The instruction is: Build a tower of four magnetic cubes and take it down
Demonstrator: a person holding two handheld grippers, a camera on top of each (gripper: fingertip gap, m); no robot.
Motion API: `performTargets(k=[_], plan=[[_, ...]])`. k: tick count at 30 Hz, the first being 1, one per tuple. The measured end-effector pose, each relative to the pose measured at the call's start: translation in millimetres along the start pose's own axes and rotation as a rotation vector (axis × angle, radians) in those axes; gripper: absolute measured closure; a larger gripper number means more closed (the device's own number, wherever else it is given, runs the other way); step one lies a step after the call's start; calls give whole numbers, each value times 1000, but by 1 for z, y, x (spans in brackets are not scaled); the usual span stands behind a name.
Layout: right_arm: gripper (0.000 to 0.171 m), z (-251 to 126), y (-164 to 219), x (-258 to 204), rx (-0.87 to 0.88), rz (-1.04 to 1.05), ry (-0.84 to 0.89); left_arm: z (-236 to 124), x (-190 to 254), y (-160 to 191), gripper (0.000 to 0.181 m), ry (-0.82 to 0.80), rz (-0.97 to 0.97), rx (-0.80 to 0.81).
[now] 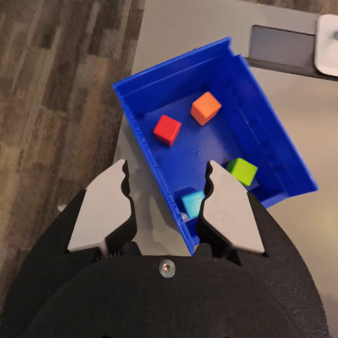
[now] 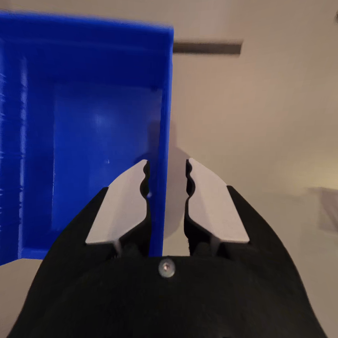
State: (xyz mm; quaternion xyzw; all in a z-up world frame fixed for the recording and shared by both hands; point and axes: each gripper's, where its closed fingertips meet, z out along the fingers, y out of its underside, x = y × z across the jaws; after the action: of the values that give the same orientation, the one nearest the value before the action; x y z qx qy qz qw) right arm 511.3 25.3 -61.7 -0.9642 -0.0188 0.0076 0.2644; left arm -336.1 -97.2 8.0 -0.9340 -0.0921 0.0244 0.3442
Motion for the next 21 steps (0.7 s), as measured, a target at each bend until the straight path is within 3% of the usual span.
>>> performTargets(k=[3,5,10,13,16,21], plan=[[132,-41,-28,-10,175,-47,17,10,-28,18,100,-101,-50,-85],[132,-60,-39,-22,238,-71,-15,20,-30,30,96,-86,-80,-156],[132,-67,-45,-42,306,-143,-35,51,-31,72,96,-72,-82,-403],[132,-58,-41,-48,267,-197,-33,69,-23,87,119,-19,-47,-499],[132,-47,-37,-61,230,-221,-81,84,-11,88,156,45,-19,-529],[132,-37,-33,-80,190,-293,-111,97,-14,71,156,-52,117,-486]])
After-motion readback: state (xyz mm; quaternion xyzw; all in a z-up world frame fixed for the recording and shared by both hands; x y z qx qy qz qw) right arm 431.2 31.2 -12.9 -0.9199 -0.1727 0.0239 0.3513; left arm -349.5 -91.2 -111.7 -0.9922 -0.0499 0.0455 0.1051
